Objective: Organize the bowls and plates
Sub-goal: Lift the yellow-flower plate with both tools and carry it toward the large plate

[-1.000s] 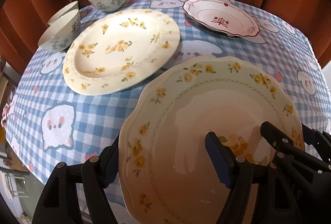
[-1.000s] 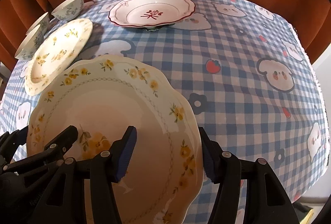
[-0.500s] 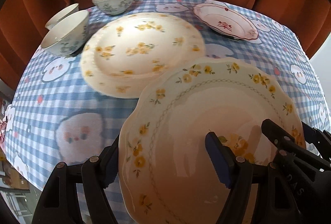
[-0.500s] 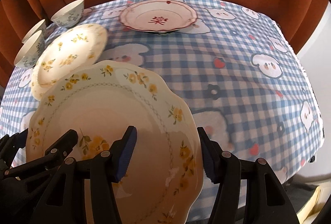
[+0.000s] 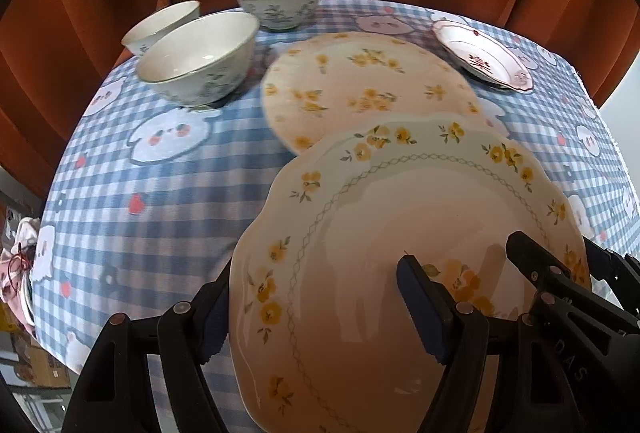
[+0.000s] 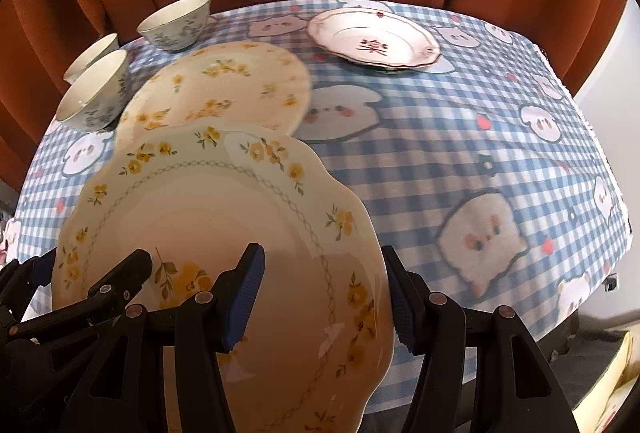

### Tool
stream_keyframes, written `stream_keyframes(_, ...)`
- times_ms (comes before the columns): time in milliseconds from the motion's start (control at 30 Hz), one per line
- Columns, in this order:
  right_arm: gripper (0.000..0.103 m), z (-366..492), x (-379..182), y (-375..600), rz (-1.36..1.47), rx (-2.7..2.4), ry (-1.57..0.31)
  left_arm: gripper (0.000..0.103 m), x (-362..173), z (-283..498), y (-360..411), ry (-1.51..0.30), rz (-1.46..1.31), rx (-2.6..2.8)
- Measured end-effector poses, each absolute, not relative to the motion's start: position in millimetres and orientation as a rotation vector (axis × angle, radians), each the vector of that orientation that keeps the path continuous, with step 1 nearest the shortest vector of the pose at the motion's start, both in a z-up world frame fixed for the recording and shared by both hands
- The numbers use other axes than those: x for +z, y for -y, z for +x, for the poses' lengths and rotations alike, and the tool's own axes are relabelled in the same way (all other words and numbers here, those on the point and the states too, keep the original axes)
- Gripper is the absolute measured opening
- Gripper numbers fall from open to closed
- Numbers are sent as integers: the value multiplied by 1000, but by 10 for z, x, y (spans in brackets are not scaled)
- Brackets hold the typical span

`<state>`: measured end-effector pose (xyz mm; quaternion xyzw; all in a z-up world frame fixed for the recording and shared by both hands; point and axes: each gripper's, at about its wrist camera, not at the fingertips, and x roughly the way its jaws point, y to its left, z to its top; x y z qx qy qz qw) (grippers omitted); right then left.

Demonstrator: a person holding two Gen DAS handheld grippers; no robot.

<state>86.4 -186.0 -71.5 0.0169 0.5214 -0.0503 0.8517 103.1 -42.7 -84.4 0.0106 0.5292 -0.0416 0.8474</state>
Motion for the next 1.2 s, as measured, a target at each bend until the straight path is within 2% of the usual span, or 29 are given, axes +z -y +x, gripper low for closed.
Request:
stream_keyframes(367, 63, 940, -760, 1144, 55, -102, -1078, 77, -864, 1097, -314, -1101, 34, -79)
stream_keyframes(767, 63, 1202, -935, 422, 3, -15, -1142, 77, -1075, 1207, -1052, -1171, -39, 17)
stream_keyframes(1200, 62, 1344, -1132, 94, -12, 37, -1197, 78, -1213, 1308, -1313, -1184, -53, 59)
